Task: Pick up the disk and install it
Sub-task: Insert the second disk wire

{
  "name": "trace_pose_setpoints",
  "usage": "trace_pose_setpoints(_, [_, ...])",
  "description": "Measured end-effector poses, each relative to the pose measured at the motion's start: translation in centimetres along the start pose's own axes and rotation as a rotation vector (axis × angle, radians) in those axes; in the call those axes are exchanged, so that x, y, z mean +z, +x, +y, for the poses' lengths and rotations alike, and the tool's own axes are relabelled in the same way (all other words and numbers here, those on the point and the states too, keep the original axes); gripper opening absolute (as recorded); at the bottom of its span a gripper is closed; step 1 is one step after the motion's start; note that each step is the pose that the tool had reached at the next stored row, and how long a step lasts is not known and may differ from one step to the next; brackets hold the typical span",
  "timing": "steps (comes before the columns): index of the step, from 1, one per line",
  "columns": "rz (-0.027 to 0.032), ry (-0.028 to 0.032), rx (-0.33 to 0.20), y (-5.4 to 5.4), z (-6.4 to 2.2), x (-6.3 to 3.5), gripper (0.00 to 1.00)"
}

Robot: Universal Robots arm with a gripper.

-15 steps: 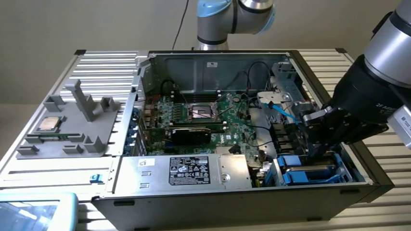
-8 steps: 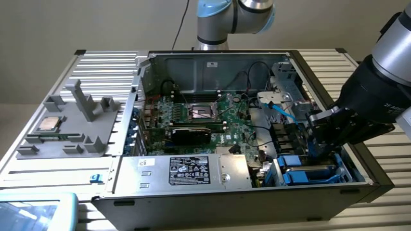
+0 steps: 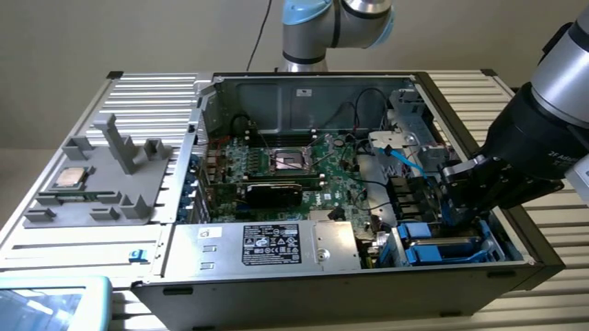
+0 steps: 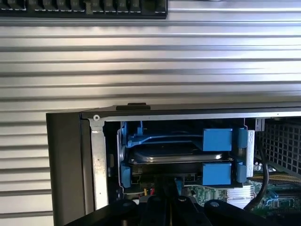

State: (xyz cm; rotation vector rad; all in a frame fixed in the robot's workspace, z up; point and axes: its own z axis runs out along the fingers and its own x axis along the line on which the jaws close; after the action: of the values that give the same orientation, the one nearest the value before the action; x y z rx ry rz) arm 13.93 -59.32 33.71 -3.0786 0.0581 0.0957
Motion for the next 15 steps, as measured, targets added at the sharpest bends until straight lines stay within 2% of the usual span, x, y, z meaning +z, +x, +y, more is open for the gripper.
trace_pose_setpoints(2, [-0.0014, 0.0004, 0.000, 0.0, 0.01, 0.10, 0.11])
trace_pose_setpoints(4, [-0.0053, 0.0035, 0.000, 0.0, -0.03, -0.19, 0.11])
trace_pose_setpoints(9, [-0.0072, 0.0011, 0.000, -0.2, -0.19, -2.52, 0.11])
trace_pose_setpoints(12, [-0.0071, -0.0008, 0.000, -0.3, -0.61, -3.78, 0.11])
trace_pose_setpoints(15, [-0.0070, -0.0030, 0.001, -0.4, -1.24, -4.44, 0.11])
